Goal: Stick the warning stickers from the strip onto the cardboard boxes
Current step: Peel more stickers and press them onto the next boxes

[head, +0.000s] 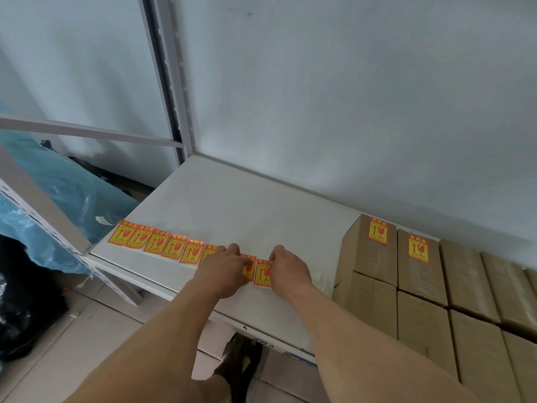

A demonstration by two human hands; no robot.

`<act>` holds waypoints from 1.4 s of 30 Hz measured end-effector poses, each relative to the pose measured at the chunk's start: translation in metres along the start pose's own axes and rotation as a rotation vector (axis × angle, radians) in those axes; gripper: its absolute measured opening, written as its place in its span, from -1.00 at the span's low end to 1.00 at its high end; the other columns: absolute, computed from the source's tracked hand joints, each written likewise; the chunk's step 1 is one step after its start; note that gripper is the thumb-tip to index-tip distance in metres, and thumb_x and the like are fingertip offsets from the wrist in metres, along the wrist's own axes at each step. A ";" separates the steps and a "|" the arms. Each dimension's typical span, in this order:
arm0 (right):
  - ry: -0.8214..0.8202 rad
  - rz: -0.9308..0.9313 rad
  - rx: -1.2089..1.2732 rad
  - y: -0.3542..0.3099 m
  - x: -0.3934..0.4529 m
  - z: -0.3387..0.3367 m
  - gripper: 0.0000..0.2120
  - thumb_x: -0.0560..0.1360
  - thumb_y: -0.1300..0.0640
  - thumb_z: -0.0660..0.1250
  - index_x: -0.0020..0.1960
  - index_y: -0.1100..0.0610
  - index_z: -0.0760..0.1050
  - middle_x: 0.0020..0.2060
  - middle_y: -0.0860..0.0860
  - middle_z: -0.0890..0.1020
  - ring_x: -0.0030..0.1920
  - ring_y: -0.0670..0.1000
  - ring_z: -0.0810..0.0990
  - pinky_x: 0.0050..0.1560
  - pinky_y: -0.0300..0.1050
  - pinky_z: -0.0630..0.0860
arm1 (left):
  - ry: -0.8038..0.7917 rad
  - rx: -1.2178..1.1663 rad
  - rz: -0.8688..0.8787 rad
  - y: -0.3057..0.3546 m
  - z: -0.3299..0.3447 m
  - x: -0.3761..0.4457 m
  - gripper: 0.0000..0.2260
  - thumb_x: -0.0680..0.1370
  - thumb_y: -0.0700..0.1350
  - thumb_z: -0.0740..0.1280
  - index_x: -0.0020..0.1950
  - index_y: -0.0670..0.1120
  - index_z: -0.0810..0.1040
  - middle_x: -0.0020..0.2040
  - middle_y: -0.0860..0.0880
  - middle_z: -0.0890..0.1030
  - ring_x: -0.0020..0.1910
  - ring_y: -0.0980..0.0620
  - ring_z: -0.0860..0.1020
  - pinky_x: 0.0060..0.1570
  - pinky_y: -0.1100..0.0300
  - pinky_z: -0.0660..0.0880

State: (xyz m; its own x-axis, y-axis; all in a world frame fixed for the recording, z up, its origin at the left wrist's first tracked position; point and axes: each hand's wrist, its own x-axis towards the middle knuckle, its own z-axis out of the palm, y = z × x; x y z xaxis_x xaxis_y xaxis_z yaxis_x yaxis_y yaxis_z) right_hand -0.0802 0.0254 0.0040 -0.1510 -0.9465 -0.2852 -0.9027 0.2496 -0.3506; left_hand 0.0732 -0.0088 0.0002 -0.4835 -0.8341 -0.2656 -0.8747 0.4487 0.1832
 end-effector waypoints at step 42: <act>0.221 0.018 0.116 0.179 -0.121 -0.181 -0.87 0.63 0.11 0.12 -0.06 -0.01 0.41 -0.11 -0.12 0.49 -0.09 -0.06 0.50 -0.08 -0.12 0.47 | 0.438 -0.078 0.450 0.215 -0.051 0.019 -0.74 0.57 0.11 0.23 0.19 0.07 0.55 0.15 0.10 0.58 0.11 0.04 0.52 0.07 0.14 0.42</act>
State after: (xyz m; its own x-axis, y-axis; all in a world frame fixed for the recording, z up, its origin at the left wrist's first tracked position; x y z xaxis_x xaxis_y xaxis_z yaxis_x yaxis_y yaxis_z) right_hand -0.2962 0.1480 0.1372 -0.2629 -0.9601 -0.0948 -0.8487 0.2769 -0.4506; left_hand -0.1222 0.0548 0.0831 -0.7301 -0.6307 0.2628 -0.5760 0.7750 0.2599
